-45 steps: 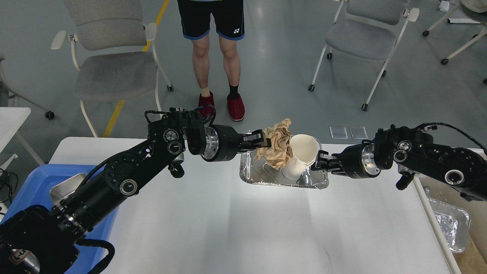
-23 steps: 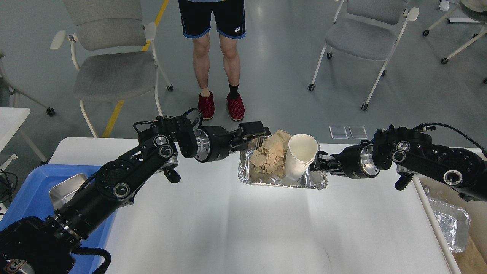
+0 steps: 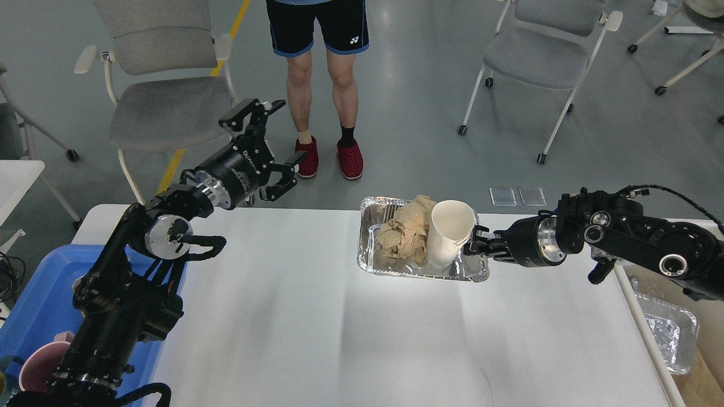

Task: Tidy desktop
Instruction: 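Carry the loaded foil tray with the right gripper into the white bin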

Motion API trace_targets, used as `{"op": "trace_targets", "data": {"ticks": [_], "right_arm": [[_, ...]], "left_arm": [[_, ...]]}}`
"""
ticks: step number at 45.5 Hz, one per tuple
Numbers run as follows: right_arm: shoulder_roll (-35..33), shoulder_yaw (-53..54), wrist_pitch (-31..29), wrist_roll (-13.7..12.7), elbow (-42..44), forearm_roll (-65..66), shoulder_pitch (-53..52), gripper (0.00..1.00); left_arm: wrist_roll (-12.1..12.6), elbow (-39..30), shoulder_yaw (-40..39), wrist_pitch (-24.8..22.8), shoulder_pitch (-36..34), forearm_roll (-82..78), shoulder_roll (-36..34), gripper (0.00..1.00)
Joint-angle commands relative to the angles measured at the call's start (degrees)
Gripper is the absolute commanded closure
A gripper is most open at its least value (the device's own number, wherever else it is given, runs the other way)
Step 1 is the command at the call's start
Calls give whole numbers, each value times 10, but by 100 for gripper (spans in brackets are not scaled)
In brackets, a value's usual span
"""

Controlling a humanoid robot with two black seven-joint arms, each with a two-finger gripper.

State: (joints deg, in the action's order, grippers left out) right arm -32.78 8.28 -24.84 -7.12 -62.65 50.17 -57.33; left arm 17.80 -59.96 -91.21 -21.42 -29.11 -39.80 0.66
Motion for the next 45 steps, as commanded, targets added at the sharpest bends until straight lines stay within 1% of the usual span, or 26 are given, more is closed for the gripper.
{"op": "trace_targets", "data": {"ticks": [1, 8, 19, 25, 28, 34, 42, 45], "right_arm": [[-4, 2, 1, 1, 0, -1, 2, 100], [-4, 10, 1, 0, 0, -1, 6, 100], [-18, 18, 1, 0, 2, -1, 6, 100], [-53, 25, 7, 0, 22, -1, 16, 100], [-75, 42, 16, 0, 38, -2, 40, 100], [-118, 121, 34, 0, 78, -4, 121, 100], [-163, 270, 30, 2, 148, -4, 252, 100], [-176, 316, 30, 7, 169, -4, 286, 100]], "left_arm": [[0, 33, -70, 19, 26, 44, 3, 3], [-1, 74, -100, 34, 34, 111, 0, 3], [-8, 79, -148, 39, 58, 131, -3, 3], [-8, 85, -142, 50, 70, 129, -5, 3], [-8, 85, -141, 50, 72, 129, -5, 3], [-8, 88, -140, 50, 75, 130, -1, 3], [-8, 92, -131, 50, 77, 130, -2, 3], [-8, 98, -125, 50, 78, 130, -3, 3]]}}
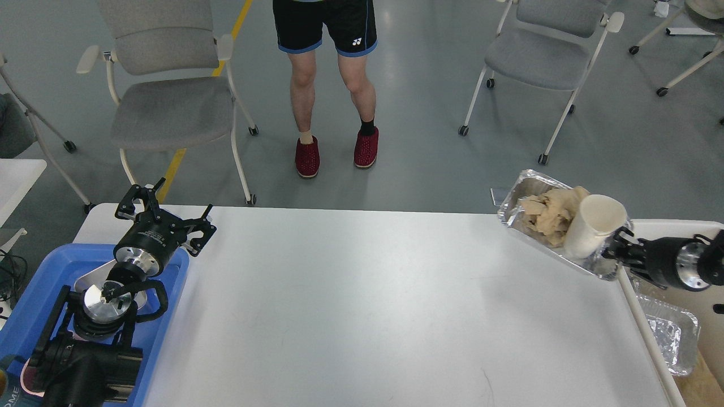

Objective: Tidy desktop

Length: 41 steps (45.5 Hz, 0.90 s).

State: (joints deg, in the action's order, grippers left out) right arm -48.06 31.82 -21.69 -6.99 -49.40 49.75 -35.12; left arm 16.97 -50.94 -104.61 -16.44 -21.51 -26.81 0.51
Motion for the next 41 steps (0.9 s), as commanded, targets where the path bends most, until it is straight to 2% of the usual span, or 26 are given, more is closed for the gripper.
{"op": "trace_targets", "data": {"ticks": [1, 8, 19, 24, 26, 28, 32, 41], "right_arm": [[-26, 93, -2, 7, 45, 0, 73, 100], [-30, 139, -3, 7, 116, -1, 103, 100], [-19, 140, 2, 7, 225, -20, 112, 100], [19, 141, 26, 7, 282, -22, 107, 37], [35, 141, 47, 7, 308, -27, 105, 17], [50, 141, 69, 7, 323, -36, 104, 2], [68, 141, 90, 7, 333, -57, 104, 0], [69, 141, 89, 5, 333, -126, 103, 0]], "left_arm": [[0, 8, 10, 0, 2, 0, -2, 3], [1, 8, 12, -1, 3, 0, 1, 3], [1, 8, 12, 0, 3, 0, 0, 3], [1, 8, 13, -1, 4, -1, 0, 3], [1, 8, 17, -1, 5, -1, -1, 3], [1, 9, 27, -2, 5, -2, -2, 3], [1, 8, 54, -2, 6, -3, -4, 3], [0, 8, 128, -5, 2, -8, -23, 3]]}}
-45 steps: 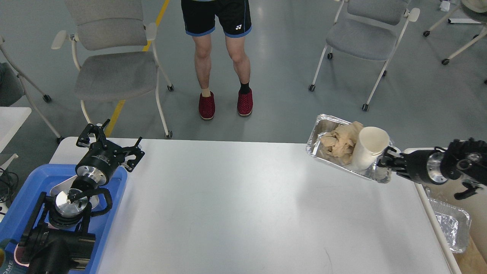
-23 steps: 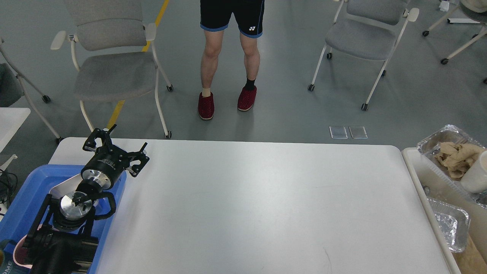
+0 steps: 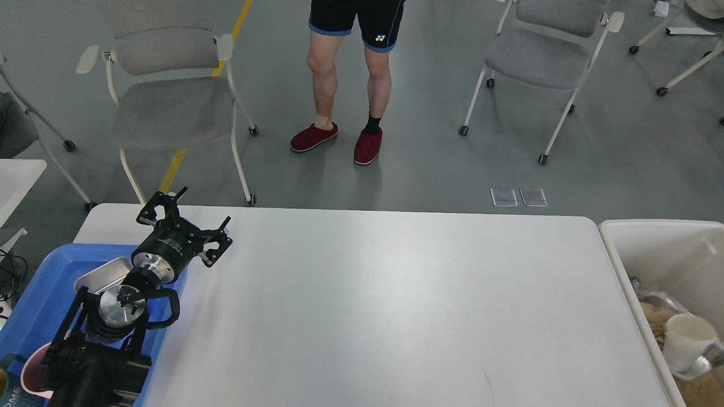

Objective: Tidy desktop

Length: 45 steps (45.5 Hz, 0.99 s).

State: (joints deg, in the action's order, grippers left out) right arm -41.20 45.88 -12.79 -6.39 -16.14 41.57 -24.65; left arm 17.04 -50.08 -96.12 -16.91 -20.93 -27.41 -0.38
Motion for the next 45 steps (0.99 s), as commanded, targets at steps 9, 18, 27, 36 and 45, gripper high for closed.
{"op": "trace_targets", "data": {"ticks": [9, 18, 27, 36, 45], "right_arm": [[18, 18, 0, 0, -7, -146, -58, 0], [60, 82, -13, 2, -32, -167, -144, 0], [85, 173, -29, 42, -165, -173, -136, 0], [106, 173, -69, 81, -219, -173, -131, 0], [119, 184, -72, 122, -213, -173, -111, 0]], "left_arm": [[-1, 0, 56, 0, -14, -2, -31, 3], [-1, 0, 57, 0, -17, -1, -31, 3], [0, 0, 69, 3, -19, -2, -38, 3], [0, 0, 71, 4, -34, -2, -36, 3], [0, 0, 71, 4, -28, -2, -37, 3]]}}
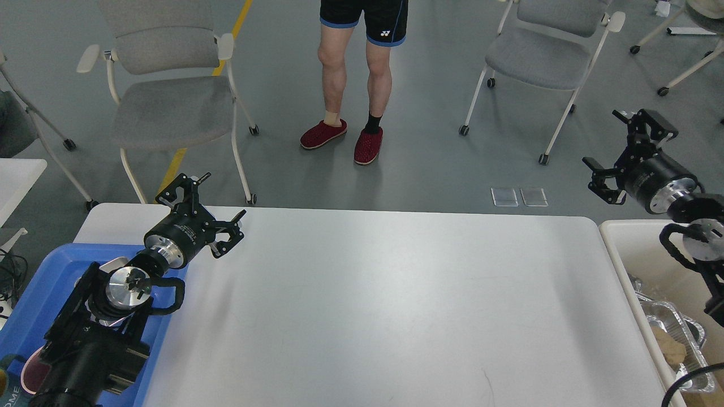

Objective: Tidy desktop

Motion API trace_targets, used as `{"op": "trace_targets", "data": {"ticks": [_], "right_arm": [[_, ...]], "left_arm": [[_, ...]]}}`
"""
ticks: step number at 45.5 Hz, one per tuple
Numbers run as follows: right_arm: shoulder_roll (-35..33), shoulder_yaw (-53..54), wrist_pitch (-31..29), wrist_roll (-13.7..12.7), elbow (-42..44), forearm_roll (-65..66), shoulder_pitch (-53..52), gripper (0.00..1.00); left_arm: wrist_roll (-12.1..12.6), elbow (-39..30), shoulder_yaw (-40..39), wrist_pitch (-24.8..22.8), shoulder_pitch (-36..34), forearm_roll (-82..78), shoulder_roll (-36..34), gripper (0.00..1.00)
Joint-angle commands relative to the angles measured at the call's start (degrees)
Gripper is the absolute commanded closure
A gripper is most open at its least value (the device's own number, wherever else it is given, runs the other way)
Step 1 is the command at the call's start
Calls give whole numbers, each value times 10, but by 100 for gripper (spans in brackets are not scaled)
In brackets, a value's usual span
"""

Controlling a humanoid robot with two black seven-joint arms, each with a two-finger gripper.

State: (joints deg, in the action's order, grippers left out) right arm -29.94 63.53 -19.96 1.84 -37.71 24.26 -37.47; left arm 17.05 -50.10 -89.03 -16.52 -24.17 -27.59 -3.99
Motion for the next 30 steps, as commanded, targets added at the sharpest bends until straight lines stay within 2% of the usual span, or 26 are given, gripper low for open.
{"op": "trace_targets", "data": {"ticks": [1, 4, 6, 15, 21, 26, 30], "right_arm": [[9, 9, 0, 60, 3, 0, 21, 0], [20, 10, 0, 135, 3, 0, 35, 0], [23, 9, 0, 162, 3, 0, 42, 0], [30, 6, -2, 161, 4, 0, 63, 0], [71, 6, 1, 161, 17, 0, 74, 0], [123, 8, 5, 161, 64, 0, 74, 0], [128, 12, 1, 162, 70, 0, 69, 0]], "left_arm": [[0, 0, 0, 0, 5, 1, 0, 3], [0, 0, 0, 0, 5, 0, 2, 3], [0, 0, 0, 1, 5, 0, 3, 3], [0, 0, 0, 0, 7, 1, 2, 3], [0, 0, -1, 0, 9, 1, 4, 3], [0, 0, -1, 0, 10, 1, 4, 3], [0, 0, -1, 0, 10, 1, 4, 3]]}}
